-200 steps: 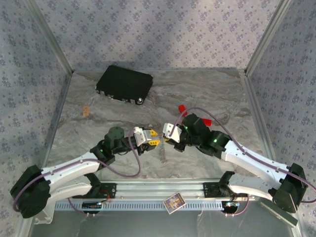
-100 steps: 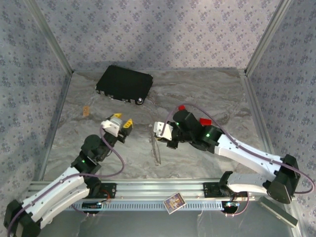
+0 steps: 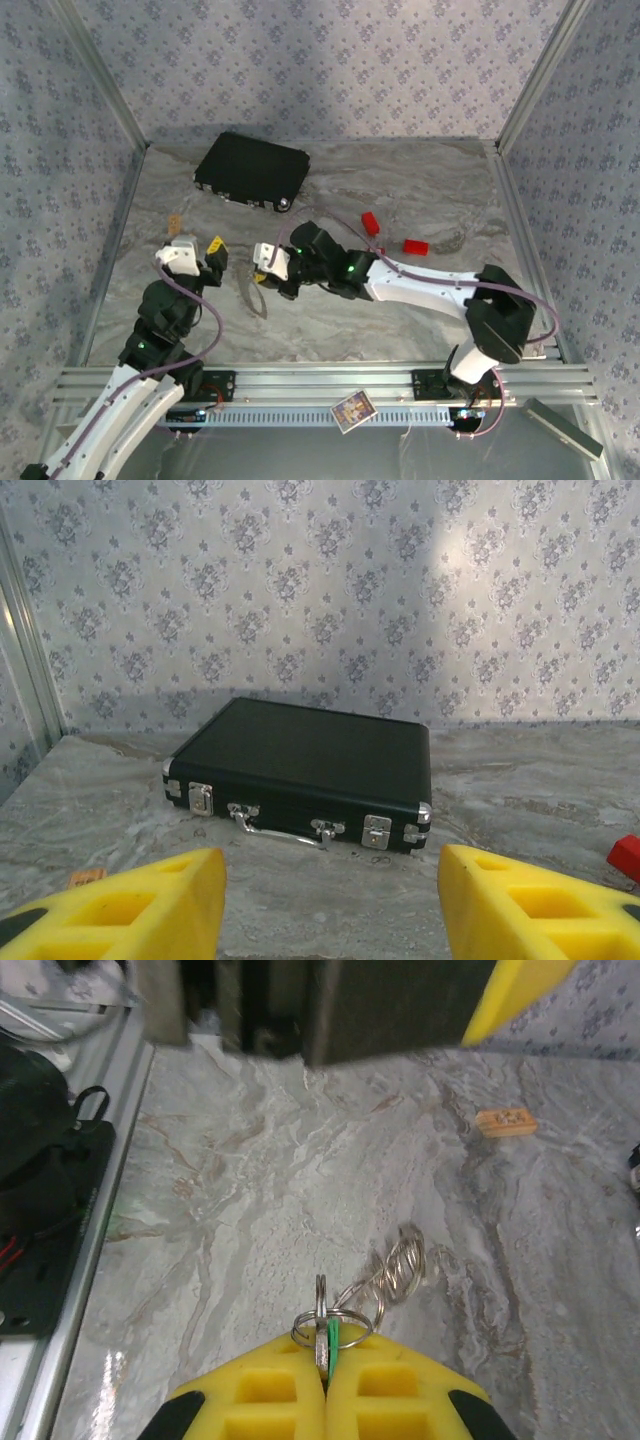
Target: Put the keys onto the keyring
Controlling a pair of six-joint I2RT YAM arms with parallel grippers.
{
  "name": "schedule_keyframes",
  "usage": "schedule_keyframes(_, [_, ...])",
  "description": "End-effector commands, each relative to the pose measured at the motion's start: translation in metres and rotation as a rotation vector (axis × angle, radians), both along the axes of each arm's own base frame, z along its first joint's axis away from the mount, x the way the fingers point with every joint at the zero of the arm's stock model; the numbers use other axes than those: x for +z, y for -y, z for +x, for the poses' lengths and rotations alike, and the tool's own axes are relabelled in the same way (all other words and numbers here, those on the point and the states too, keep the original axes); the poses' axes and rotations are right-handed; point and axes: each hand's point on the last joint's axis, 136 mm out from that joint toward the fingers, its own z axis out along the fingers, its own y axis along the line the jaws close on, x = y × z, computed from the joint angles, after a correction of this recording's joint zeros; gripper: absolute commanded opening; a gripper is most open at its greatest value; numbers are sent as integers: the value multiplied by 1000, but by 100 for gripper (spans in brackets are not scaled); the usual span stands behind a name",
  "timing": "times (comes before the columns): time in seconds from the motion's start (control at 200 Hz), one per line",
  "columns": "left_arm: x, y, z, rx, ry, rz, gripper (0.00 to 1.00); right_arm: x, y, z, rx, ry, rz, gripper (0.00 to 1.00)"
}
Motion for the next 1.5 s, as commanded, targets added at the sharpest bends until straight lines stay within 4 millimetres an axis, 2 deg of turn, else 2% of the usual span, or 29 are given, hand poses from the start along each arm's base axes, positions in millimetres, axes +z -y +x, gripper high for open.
schedule_keyframes(0.0, [9,-4,-3,7,-11,-30,58,-3,-5,12,-64,16,-3,0])
schedule_keyframes(0.115, [4,-1,-1,0,-28,-30,58,-42,20,15,-91,35,-167,0])
schedule_keyframes(0.25, [-4,2,3,-3,-46,-40,58,-87,59,14,-110,72,-386,0])
schedule_keyframes(0.42, [-17,4,7,1,-82,-53,58,-120,94,8,-112,81,-532,0])
schedule_keyframes(0.705, [-39,4,13,24,-137,-94,58,-146,127,-10,-97,45,-655,0])
schedule_keyframes(0.914, [-40,7,18,16,-151,-64,59,-159,149,-19,-96,55,-779,2])
schedule_keyframes(1.234, [-39,14,25,-2,-160,-62,59,-177,172,-32,-75,50,-914,8])
schedule_keyframes(1.344, [-40,14,25,-1,-163,-58,59,-183,180,-38,-58,40,-967,12])
schedule_keyframes(1.494, [-40,17,25,-14,-163,-49,60,-182,179,-47,-32,4,-957,26])
